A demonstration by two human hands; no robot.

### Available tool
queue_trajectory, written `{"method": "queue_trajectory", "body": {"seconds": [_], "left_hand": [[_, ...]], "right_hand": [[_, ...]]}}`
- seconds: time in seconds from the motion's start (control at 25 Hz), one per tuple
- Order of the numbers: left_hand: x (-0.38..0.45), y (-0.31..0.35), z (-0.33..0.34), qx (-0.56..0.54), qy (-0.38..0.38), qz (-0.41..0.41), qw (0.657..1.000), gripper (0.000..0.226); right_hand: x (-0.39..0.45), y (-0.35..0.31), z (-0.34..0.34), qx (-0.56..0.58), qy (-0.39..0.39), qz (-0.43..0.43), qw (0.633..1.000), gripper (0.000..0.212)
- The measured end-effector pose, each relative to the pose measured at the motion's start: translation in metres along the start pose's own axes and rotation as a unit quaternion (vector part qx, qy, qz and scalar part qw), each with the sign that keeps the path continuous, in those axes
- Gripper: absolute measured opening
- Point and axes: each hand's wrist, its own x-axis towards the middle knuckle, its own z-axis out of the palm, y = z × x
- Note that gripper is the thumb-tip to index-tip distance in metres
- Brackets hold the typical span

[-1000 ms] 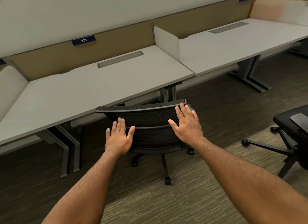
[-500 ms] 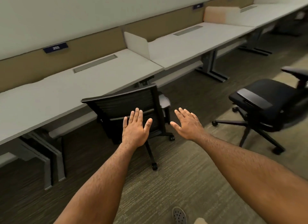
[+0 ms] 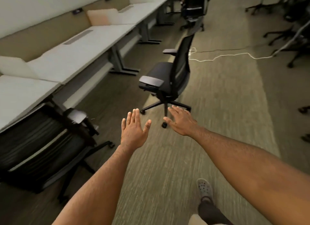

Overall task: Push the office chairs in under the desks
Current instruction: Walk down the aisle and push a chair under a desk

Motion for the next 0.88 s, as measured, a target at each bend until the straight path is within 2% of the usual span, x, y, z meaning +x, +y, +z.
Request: {"method": "queue_trajectory", "body": {"seconds": [0.24, 0.56, 0.68, 0.88], "left_hand": [[0.087, 0.146, 0.061, 0.028, -0.023, 0.093, 0.995, 0.079], [0.197, 0.357, 0.136, 0.019, -0.074, 0.159, 0.984, 0.077], [0.234, 0.396, 0.144, 0.021, -0.074, 0.166, 0.983, 0.076], [0.303, 0.421, 0.154, 0.008, -0.075, 0.151, 0.986, 0.072]], "right_hand": [[0.004, 0.162, -0.062, 0.011, 0.024, 0.081, 0.996, 0.075], [0.033, 0.357, -0.147, 0.025, 0.042, 0.149, 0.988, 0.074], [0.046, 0.404, -0.168, 0.024, 0.045, 0.160, 0.986, 0.073], [0.093, 0.453, -0.178, 0.015, 0.036, 0.145, 0.989, 0.076]]}}
